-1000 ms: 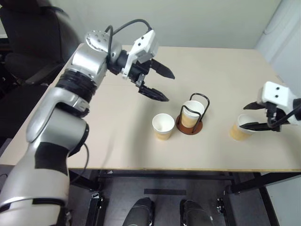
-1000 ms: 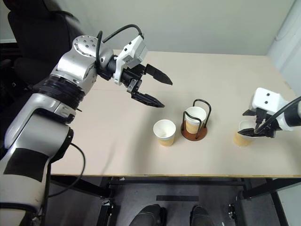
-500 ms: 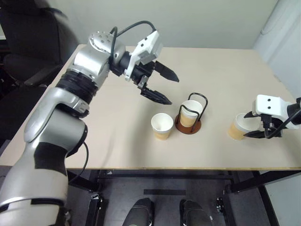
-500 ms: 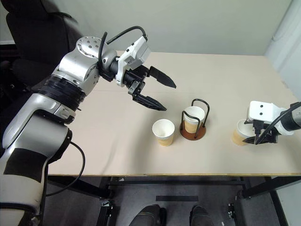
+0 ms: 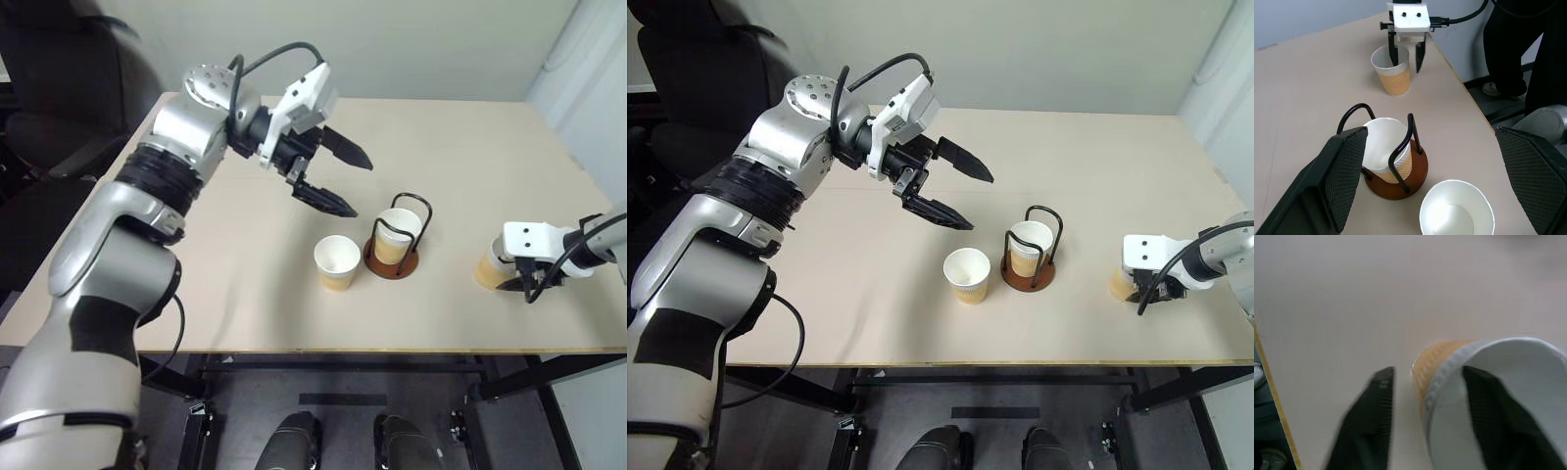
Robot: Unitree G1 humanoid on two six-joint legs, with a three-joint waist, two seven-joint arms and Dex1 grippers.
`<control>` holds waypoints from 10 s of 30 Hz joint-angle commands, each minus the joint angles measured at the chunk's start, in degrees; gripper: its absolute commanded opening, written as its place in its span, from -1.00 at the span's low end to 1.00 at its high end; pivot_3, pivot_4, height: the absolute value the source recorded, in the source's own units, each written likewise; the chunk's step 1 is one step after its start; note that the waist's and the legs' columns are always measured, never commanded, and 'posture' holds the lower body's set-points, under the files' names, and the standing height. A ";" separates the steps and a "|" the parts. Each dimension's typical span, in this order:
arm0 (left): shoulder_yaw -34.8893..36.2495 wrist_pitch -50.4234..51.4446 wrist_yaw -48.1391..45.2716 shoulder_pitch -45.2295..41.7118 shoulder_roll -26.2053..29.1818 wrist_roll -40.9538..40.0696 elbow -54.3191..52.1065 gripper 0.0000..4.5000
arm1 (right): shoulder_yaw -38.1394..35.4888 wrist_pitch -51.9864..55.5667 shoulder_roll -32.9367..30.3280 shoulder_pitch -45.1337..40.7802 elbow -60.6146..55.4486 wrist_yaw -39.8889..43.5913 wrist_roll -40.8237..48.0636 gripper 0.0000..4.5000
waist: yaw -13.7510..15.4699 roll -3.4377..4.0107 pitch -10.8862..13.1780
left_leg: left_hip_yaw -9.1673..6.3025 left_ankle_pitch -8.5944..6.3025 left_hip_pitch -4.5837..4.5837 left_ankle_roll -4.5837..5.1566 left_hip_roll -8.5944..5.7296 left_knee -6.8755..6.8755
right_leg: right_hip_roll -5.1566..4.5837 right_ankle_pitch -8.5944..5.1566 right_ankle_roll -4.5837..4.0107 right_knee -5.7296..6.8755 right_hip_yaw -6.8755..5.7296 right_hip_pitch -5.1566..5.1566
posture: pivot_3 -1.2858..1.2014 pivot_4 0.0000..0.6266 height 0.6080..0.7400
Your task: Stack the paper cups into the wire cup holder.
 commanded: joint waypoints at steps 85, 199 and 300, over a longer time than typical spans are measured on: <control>-1.45 -7.69 -1.64 1.28 3.97 3.83 2.03 1.00 | -6.98 35.87 17.72 -27.27 -17.65 2.50 13.96 0.15 | -0.52 0.11 0.09 | -0.32 0.16 -0.17 -0.45 0.00 -0.79 | 0.06 -0.43 -0.56 0.02 -0.19 -0.41 | 0.03 -0.52 1.00; 15.50 -22.94 0.98 -21.54 -20.75 40.99 31.00 -0.97 | -39.76 41.67 -11.02 -3.72 -17.64 -9.55 51.72 0.18 | 0.48 0.09 0.17 | 0.12 -0.10 -0.09 -0.16 0.00 -0.69 | -0.02 -0.57 -0.12 0.05 0.09 -0.37 | 0.03 -0.52 1.00; 47.15 -0.16 0.87 -8.62 -14.19 34.04 27.34 0.98 | -36.25 34.52 -5.98 10.19 -21.50 -18.65 45.49 0.18 | 0.52 0.22 0.12 | 0.28 -0.08 0.02 0.19 -0.06 0.19 | 0.03 -0.40 0.12 0.47 0.04 -0.21 | 0.03 -0.52 1.00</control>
